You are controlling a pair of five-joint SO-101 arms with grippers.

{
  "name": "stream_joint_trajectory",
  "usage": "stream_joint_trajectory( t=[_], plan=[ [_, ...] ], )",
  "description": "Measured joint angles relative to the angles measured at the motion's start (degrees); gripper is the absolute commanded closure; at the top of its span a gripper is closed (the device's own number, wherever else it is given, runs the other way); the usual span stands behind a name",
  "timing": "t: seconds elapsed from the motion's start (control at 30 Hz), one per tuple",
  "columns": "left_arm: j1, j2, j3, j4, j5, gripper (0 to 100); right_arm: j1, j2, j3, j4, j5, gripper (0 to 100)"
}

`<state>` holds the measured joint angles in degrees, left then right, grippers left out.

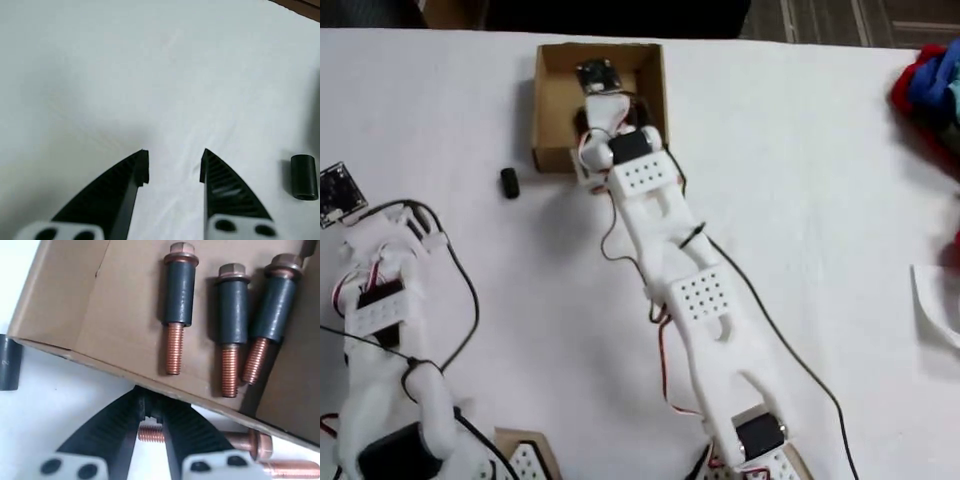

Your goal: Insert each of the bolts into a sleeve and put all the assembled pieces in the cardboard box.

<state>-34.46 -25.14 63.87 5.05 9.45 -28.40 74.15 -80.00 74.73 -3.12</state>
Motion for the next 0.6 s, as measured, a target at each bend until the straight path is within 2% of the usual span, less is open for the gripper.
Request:
stream_joint_trajectory(
  t=[0.17,0.47,0.6],
  plan=[
    [0.0,0.0,0.0,0.0,0.0,81,0.0,0.0,-0.3,0.7,0.0,97.5],
    [0.0,0.0,0.0,0.0,0.0,81,-0.4,-2.4,0.4,9.8,0.0,97.4],
    [0.0,0.0,0.0,0.0,0.0,81,-0.4,-3.7,0.5,10.6,0.0,97.4]
  ],
)
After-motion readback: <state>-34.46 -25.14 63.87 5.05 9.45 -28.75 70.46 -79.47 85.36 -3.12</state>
